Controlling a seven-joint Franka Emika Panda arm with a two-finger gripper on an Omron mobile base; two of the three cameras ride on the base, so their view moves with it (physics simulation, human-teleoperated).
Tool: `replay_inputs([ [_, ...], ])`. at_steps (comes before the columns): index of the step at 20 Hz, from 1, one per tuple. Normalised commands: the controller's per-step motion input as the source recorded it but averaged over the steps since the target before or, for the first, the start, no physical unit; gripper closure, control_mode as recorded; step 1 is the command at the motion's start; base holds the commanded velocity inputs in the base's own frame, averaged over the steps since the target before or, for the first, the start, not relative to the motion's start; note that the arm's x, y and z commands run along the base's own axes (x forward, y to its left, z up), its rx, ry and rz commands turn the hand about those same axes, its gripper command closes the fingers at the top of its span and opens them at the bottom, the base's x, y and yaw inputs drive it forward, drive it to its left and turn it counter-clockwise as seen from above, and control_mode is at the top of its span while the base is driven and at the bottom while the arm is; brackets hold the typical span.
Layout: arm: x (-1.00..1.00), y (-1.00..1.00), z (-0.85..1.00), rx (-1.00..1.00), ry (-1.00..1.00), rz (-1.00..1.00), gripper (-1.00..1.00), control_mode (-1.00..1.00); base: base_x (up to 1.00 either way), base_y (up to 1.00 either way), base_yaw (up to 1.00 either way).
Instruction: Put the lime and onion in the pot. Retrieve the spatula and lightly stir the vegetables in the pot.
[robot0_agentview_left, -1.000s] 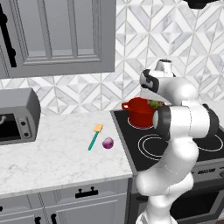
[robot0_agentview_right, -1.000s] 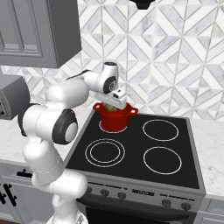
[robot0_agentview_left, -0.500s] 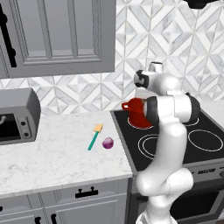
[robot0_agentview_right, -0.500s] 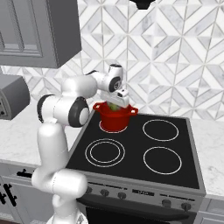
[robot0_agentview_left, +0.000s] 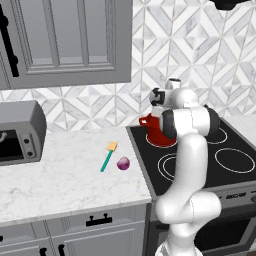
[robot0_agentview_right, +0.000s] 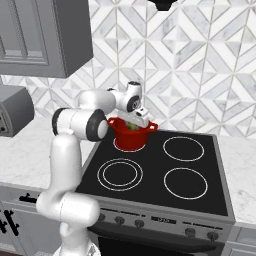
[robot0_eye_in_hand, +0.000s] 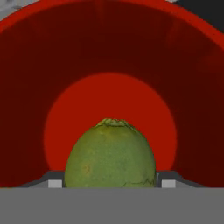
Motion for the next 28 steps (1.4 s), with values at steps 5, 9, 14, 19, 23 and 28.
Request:
replay_inputs([
  [5, 0.02, 0.05, -0.19, 0.0, -0.04, 0.0, 1.0, -1.0, 0.0, 0.0, 0.0],
  [9, 0.0, 0.16, -0.18, 0.0, -0.06, 0.0, -1.0, -1.0, 0.0, 0.0, 0.0],
  [14, 0.03, 0.1, 0.0, 0.0, -0.06, 0.0, -1.0, -1.0, 0.0, 0.0, 0.0],
  [19, 0.01, 0.0, 0.0, 0.0, -0.03, 0.0, -1.0, -1.0, 0.0, 0.0, 0.0],
  [23, 0.02, 0.0, 0.11, 0.0, -0.11, 0.0, -1.0, -1.0, 0.0, 0.0, 0.0],
  [28, -0.31, 0.11, 0.79, 0.0, -0.18, 0.0, -1.0, -1.0, 0.0, 0.0, 0.0],
])
